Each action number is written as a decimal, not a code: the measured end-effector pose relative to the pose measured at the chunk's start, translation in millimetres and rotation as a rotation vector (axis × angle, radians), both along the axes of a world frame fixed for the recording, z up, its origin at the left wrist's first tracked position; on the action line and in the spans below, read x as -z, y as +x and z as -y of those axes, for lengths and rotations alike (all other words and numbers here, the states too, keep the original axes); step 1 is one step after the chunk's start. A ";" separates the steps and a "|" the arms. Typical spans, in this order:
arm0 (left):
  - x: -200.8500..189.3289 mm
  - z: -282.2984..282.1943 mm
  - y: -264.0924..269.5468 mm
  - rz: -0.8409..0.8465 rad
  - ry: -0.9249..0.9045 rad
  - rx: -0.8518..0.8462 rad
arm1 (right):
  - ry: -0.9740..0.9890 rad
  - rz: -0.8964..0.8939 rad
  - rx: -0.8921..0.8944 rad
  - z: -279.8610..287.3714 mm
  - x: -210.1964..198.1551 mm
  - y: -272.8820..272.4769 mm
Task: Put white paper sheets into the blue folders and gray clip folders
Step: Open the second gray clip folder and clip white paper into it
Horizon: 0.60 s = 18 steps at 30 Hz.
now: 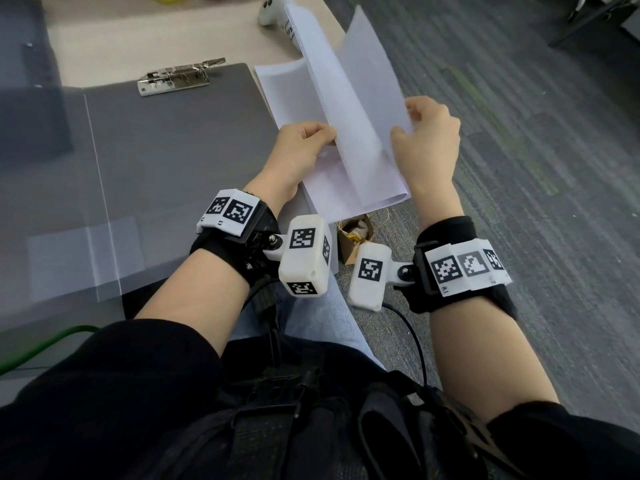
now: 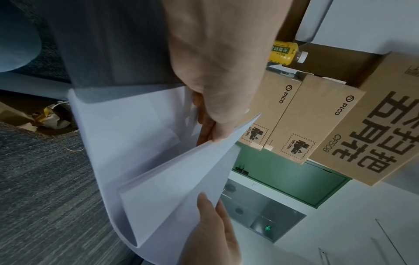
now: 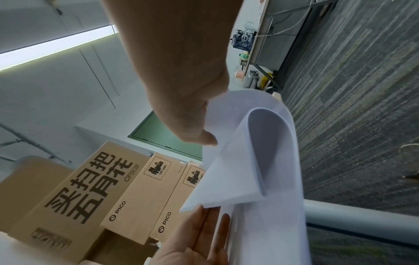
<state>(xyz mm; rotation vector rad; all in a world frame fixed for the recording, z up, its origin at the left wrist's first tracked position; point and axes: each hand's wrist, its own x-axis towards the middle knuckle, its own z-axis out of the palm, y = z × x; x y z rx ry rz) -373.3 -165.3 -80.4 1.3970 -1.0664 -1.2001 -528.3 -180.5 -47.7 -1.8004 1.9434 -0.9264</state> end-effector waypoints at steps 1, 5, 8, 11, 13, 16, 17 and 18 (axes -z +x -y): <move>0.1 0.0 0.1 -0.002 0.000 0.001 | -0.011 -0.072 0.018 0.0 0.9 -1.5; -0.7 -0.6 0.8 -0.049 -0.001 -0.004 | -0.009 -0.343 -0.074 -8.5 -4.4 2.8; -2.1 -1.3 2.0 -0.081 -0.004 -0.008 | 0.185 -0.321 -0.286 -16.6 -7.6 17.4; -4.1 -2.7 3.0 -0.074 -0.011 0.016 | 0.233 -0.384 -0.322 -22.2 -0.6 28.6; -6.2 -3.3 4.0 -0.047 -0.013 0.066 | 0.197 -0.403 -0.262 -23.3 1.1 32.3; -9.3 -6.3 9.2 -0.068 -0.029 0.107 | 0.140 -0.374 -0.158 -23.5 0.3 34.1; -11.2 -8.1 13.3 -0.073 -0.037 0.099 | 0.111 -0.378 -0.125 -23.5 -0.7 33.9; -13.4 -10.0 17.9 -0.066 -0.049 0.086 | 0.082 -0.387 -0.094 -23.4 -1.3 33.4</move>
